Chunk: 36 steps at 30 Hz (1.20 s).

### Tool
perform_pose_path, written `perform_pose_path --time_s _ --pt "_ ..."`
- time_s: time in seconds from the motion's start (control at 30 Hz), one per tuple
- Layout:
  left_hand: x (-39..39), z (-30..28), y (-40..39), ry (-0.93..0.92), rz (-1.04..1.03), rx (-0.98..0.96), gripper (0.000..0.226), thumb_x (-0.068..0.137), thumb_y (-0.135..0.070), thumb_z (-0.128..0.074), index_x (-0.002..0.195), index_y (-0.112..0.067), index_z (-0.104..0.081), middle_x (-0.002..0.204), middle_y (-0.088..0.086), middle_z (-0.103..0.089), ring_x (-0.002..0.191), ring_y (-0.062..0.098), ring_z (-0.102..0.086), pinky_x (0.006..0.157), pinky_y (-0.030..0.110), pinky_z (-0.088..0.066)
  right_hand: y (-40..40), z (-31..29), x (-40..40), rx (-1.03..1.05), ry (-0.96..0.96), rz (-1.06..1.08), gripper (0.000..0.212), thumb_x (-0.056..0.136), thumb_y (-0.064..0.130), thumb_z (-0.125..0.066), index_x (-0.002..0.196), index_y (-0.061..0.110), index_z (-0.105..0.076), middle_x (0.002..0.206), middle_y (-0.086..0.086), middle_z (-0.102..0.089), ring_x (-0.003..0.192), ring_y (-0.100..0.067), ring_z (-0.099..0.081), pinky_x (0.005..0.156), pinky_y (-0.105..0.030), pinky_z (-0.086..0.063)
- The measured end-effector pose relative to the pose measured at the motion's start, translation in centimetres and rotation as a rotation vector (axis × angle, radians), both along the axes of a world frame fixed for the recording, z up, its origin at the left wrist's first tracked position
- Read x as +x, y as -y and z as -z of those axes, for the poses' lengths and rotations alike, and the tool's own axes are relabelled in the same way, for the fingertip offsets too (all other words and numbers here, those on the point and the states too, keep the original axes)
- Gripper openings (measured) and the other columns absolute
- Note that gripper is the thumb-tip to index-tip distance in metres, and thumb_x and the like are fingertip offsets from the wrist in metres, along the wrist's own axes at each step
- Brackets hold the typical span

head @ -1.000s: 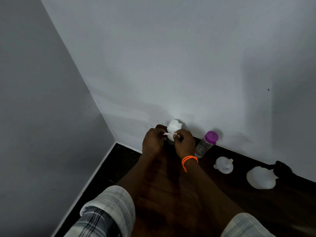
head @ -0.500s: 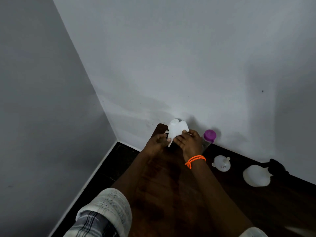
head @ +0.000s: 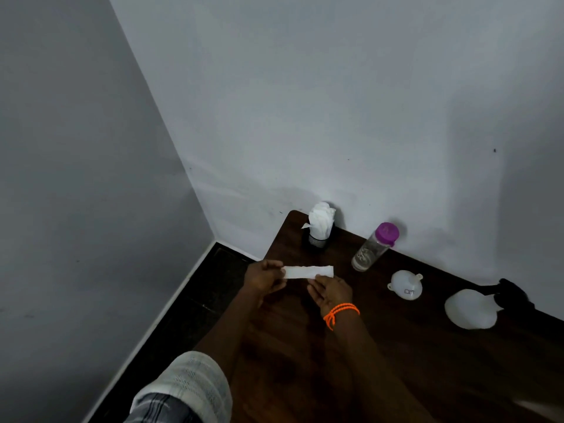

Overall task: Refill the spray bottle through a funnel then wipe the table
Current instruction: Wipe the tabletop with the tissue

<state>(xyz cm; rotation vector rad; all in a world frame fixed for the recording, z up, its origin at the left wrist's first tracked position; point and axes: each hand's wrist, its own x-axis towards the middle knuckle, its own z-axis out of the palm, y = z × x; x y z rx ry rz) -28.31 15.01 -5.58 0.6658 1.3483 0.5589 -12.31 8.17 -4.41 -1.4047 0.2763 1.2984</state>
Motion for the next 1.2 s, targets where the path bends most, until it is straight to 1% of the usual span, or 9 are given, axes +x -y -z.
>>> perform_pose_path --time_s 0.13,0.27,0.4,0.47,0.57,0.67,0.77,0.93,1.2 --pt "0.5 -0.4 -2.2 -0.054 -0.014 0.169 0.013 0.086 0.001 -0.074 0.093 -0.011 -0.073 0.112 0.018 -0.072 0.096 0.027 -0.071 0.072 0.033 -0.063 -1.2 0.6 -0.3 0.012 0.046 -0.018 0.024 0.095 -0.007 -0.061 0.108 0.012 -0.056 0.092 -0.011 -0.069 0.08 -0.02 -0.069 0.067 -0.035 -0.055" --pt "0.4 0.8 -2.3 -0.609 0.168 0.47 0.034 0.091 -0.01 -0.068 0.124 -0.007 -0.067 0.119 0.015 -0.069 0.11 0.029 -0.066 0.095 0.033 -0.05 -0.7 3.3 -0.8 -0.178 0.196 -0.15 0.013 0.094 0.008 -0.064 0.102 0.012 -0.054 0.096 -0.019 -0.065 0.077 -0.027 -0.062 0.069 -0.042 -0.055" --pt "0.1 3.0 -0.1 -0.757 0.393 0.649 0.044 0.091 -0.009 -0.058 0.135 -0.011 -0.062 0.133 0.013 -0.062 0.124 0.031 -0.057 0.101 0.038 -0.046 0.7 4.4 -1.9 -0.298 0.818 -0.338 0.018 0.083 0.012 -0.074 0.1 0.009 -0.067 0.113 -0.017 -0.07 0.108 -0.035 -0.065 0.095 -0.037 -0.05" --pt "0.3 4.2 0.3 -0.861 0.636 0.768 0.052 0.091 -0.015 -0.056 0.144 -0.015 -0.055 0.149 0.011 -0.052 0.138 0.029 -0.047 0.112 0.041 -0.037 1.2 4.9 -2.7 -0.197 1.139 -0.491 0.031 0.085 0.008 -0.07 0.116 0.007 -0.07 0.124 -0.017 -0.068 0.121 -0.036 -0.061 0.104 -0.039 -0.047" --pt "1.0 5.2 0.4 -0.933 0.939 0.92 0.057 0.1 -0.035 -0.048 0.153 -0.018 -0.042 0.164 0.007 -0.033 0.154 0.023 -0.023 0.123 0.041 -0.016 1.3 6.7 -3.3 -0.143 1.447 -0.849 0.05 0.095 0.029 -0.055 0.144 0.017 -0.057 0.152 -0.015 -0.052 0.143 -0.033 -0.046 0.115 -0.048 -0.037" --pt "1.3 6.0 0.1 -1.022 1.053 1.003 0.062 0.098 -0.043 -0.034 0.156 -0.021 -0.038 0.166 0.009 -0.026 0.157 0.024 -0.012 0.126 0.043 -0.008 0.7 7.1 -3.4 -0.22 1.479 -1.189 0.056 0.106 0.044 -0.028 0.161 0.031 -0.026 0.17 -0.008 -0.019 0.157 -0.027 -0.017 0.124 -0.049 -0.015" --pt "1.4 6.6 -1.0 -1.021 1.028 1.045 0.07 0.089 -0.049 -0.026 0.152 -0.025 -0.045 0.162 0.01 -0.036 0.156 0.028 -0.018 0.124 0.046 -0.014 -0.1 7.9 -3.0 -0.276 1.483 -1.305 0.065 0.1 0.055 -0.004 0.163 0.037 -0.005 0.172 -0.001 0.002 0.159 -0.022 0.005 0.126 -0.049 0.001" --pt "1.4 6.7 -4.0 -1.071 1.048 0.933 0.066 0.093 -0.048 -0.053 0.155 -0.042 -0.032 0.168 -0.003 -0.023 0.158 0.024 -0.003 0.124 0.049 -0.008 -2.6 8.5 -2.2 -0.251 1.495 -1.302 0.058 0.108 0.051 -0.025 0.163 0.038 -0.01 0.172 0.0 0.002 0.159 -0.022 0.006 0.126 -0.05 0.005" --pt "-0.5 6.6 -3.4 -1.069 1.038 0.894 0.072 0.088 -0.051 -0.061 0.154 -0.045 -0.033 0.167 -0.006 -0.026 0.157 0.025 -0.009 0.123 0.047 -0.012 -1.4 8.6 -3.7 -0.214 1.509 -1.313 0.062 0.106 0.058 -0.027 0.162 0.04 -0.006 0.172 0.0 0.005 0.159 -0.022 0.008 0.126 -0.05 0.006"
